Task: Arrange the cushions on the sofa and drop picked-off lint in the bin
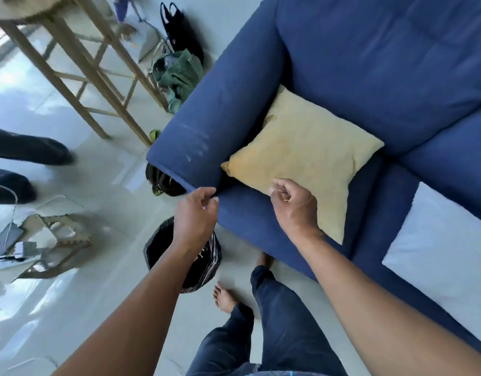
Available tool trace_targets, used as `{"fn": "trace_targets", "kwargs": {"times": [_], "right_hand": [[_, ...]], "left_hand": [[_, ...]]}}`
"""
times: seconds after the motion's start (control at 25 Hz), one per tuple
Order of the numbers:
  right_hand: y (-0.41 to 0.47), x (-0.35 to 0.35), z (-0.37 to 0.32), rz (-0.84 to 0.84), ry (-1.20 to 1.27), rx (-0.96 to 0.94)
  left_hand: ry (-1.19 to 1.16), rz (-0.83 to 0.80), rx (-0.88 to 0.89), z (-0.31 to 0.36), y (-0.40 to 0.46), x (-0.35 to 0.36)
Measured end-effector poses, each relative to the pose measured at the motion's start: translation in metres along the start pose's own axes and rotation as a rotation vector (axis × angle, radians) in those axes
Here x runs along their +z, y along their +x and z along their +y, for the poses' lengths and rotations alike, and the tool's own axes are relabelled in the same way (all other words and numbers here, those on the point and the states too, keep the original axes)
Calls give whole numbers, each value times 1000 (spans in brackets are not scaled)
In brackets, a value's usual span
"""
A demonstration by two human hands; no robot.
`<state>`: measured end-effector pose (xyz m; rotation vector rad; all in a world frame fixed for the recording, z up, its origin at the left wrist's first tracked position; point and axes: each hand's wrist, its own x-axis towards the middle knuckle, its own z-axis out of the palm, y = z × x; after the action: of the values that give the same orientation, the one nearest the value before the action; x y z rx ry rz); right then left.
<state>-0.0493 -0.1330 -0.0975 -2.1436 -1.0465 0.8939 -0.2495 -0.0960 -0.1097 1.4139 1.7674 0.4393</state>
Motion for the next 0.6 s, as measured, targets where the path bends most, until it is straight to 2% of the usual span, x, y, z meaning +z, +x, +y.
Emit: {"fn": "trace_targets", "kwargs": {"times": [0.16, 0.32, 0.6], "right_hand": [[29, -51, 41, 94, 104, 151], [58, -92, 67, 153, 186, 252], [130, -140, 93, 166, 196, 287]], "left_hand": [[89, -102, 96, 62, 32, 53], [109, -212, 116, 114, 56, 98], [160, -217, 180, 183, 111, 150]]}}
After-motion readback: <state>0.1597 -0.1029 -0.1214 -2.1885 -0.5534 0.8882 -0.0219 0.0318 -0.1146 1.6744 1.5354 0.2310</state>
